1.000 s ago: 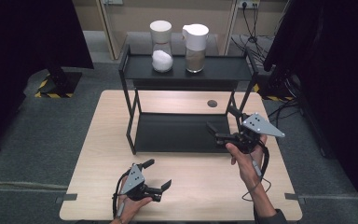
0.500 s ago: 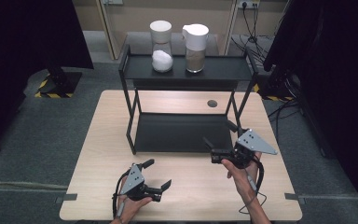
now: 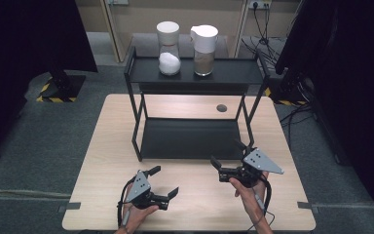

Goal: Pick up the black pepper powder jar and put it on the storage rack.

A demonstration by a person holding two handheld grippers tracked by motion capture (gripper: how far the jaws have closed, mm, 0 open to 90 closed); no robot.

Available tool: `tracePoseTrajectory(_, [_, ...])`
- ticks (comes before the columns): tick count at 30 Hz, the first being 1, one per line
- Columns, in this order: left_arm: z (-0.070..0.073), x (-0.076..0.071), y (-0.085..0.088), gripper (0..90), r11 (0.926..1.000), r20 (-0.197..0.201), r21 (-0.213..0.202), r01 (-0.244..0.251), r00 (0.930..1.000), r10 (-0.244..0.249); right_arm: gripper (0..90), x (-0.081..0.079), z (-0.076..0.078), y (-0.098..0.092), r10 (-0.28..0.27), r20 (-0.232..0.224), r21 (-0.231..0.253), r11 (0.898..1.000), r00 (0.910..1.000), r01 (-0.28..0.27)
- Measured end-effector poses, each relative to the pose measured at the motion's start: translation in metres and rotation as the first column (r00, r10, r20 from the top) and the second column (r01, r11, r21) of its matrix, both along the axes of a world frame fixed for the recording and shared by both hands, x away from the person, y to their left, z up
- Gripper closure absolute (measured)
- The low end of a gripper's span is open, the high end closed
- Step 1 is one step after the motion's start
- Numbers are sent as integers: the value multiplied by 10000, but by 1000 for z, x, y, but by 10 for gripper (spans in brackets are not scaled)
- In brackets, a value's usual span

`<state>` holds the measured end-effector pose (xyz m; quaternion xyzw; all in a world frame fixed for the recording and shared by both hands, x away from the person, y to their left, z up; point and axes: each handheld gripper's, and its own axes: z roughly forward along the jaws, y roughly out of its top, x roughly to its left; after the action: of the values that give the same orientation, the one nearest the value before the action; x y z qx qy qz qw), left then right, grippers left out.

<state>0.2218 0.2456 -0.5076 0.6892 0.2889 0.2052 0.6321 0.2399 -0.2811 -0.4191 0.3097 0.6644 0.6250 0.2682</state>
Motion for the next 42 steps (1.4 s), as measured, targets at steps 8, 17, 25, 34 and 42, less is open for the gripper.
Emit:
tracePoseTrajectory(8, [0,1,1,0,10000,-64,-46,-42,10000,41,5,-4,-18,0,26,-140,38,10000,9999,-26])
tracePoseTrajectory(17, [0,1,1,1,10000,-68,-52,-64,10000,63,5,-8,-39,1,212,-378,80,9997,9991,-209])
tracePoseTrajectory(25, [-1,1,1,1,9999,-76,-69,-102,9999,101,4,-12,-50,-2,303,-368,216,9993,9989,-295])
tracePoseTrajectory(34, [-1,1,2,1,9998,-76,-106,-145,9999,144,5,-14,-62,0,553,-619,82,9985,9965,-549])
tracePoseTrajectory(42, [-1,1,3,1,9997,-109,-153,-207,9997,205,5,-17,-67,1,635,-770,13,9980,9950,-636])
